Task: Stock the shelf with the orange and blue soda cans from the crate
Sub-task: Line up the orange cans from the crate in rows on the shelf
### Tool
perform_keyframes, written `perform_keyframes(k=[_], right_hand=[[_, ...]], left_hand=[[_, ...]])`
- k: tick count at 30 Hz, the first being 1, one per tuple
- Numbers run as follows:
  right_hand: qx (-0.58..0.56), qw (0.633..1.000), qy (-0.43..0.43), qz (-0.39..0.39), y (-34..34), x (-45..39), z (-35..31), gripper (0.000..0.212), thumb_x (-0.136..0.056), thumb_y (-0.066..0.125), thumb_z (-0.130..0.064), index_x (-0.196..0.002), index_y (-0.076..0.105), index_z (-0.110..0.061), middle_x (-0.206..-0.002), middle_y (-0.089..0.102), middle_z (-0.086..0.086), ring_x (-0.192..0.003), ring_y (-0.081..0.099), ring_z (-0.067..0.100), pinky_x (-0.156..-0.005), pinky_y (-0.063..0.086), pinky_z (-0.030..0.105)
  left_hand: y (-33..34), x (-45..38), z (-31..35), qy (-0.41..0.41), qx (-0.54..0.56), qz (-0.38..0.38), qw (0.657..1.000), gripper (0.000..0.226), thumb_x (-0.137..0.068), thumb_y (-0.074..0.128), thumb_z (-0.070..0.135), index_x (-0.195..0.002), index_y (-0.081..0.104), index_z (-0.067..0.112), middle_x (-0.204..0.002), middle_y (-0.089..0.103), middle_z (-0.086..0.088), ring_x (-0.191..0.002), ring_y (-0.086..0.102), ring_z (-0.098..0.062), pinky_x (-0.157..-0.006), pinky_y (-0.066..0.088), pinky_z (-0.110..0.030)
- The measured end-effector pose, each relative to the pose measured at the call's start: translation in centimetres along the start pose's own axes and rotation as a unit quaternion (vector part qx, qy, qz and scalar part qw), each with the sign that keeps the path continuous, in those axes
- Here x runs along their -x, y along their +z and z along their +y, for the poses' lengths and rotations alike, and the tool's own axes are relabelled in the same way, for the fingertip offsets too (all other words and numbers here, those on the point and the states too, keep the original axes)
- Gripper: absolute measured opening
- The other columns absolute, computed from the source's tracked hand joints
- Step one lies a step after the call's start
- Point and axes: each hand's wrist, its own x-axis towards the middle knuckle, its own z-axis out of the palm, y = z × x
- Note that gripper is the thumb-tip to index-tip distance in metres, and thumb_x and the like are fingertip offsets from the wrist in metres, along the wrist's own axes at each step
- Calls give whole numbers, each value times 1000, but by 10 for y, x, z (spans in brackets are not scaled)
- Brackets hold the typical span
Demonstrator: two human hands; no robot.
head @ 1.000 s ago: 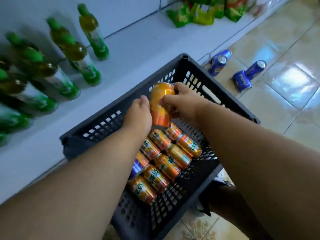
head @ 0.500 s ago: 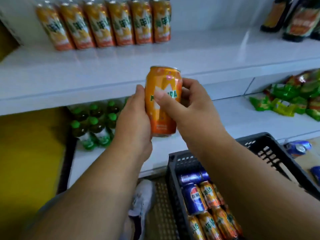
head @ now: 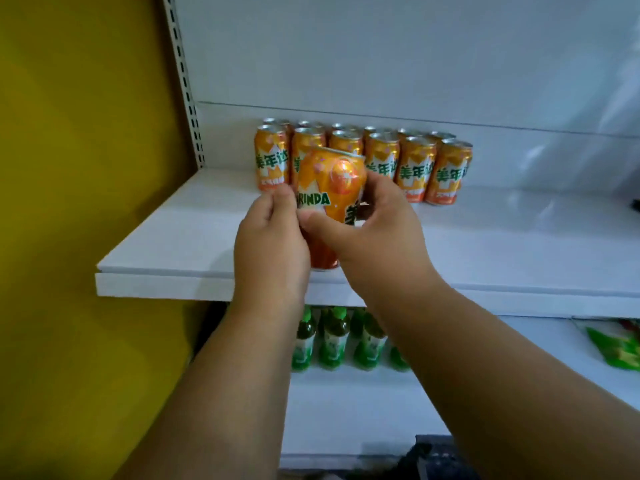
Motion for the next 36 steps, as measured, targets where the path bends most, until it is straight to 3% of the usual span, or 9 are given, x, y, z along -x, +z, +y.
perform_keyframes(k=[3, 9, 13, 18, 22, 25, 28, 31, 36], right_hand=[[26, 1000, -3, 7, 21, -32, 3, 73, -57, 90, -49, -116, 52, -29, -111, 64, -7, -93, 67, 5, -83, 59, 31], [-55, 992, 21, -111, 58, -66, 19, 78, -85, 76, -29, -146, 27, -28, -112, 62, -10, -90, 67, -2, -79, 61, 31], [-23, 985, -5, -173, 63, -89, 31, 60, -89, 72, -19, -139, 40, -26, -113, 67, -6, -98, 69, 5, -86, 59, 29], [26, 995, -9, -92, 77, -111, 45, 56, -75, 85, -30, -121, 53, -22, -103, 71, -6, -95, 70, 9, -83, 60, 40], [65, 996, -30, -60, 95, -121, 47, 66, -68, 89, -35, -115, 44, -28, -98, 63, -14, -89, 63, -2, -78, 56, 21], [85, 994, -33, -53, 107, -127, 48, 69, -65, 90, -39, -111, 39, -29, -92, 58, -17, -80, 57, -9, -63, 46, 6], [79, 996, -31, -28, 114, -130, 50, 70, -63, 89, -42, -109, 38, -28, -91, 58, -16, -79, 57, -7, -60, 45, 6], [93, 995, -31, -17, 114, -128, 56, 73, -64, 86, -51, -117, 41, -28, -103, 63, -13, -91, 63, 0, -75, 51, 19], [182, 981, -44, -55, 110, -125, 65, 65, -72, 84, -40, -121, 43, -27, -116, 59, -11, -100, 58, 3, -82, 47, 24]], left_hand=[[2, -31, 1, -87, 75, -1, 993, 34, -100, 47, 50, -92, 71, 27, -87, 75, 7, -87, 70, -10, -68, 52, -28], [-2, -73, -10, -117, 101, -6, 988, 55, -99, 33, 61, -92, 72, 22, -84, 78, 2, -77, 75, -11, -60, 56, -26], [-5, -96, -13, -135, 70, 8, 988, 59, -99, 32, 62, -86, 74, 23, -79, 77, 0, -73, 74, -14, -65, 58, -32], [5, -112, -23, -64, 38, 71, 995, 43, -90, 33, 56, -96, 67, 31, -99, 72, 0, -92, 70, -17, -83, 58, -43], [0, -115, -32, -65, 69, 114, 989, 33, -82, 36, 55, -79, 64, 39, -99, 72, 6, -98, 68, -14, -94, 54, -44], [-2, -113, -34, -85, 94, 104, 987, 35, -97, 38, 51, -72, 62, 40, -84, 66, 15, -90, 65, -5, -90, 52, -34], [-5, -112, -36, -69, 90, 95, 989, 31, -100, 34, 49, -87, 60, 40, -98, 64, 13, -103, 62, -8, -98, 48, -35], [-8, -116, -42, -43, 66, 88, 993, 55, -85, 31, 57, -111, 67, 24, -115, 68, -5, -111, 63, -23, -100, 49, -47], [-6, -120, -40, -116, 174, 85, 974, 48, -101, 36, 53, -138, 53, 28, -93, 60, 22, -86, 58, 7, -79, 46, -23]])
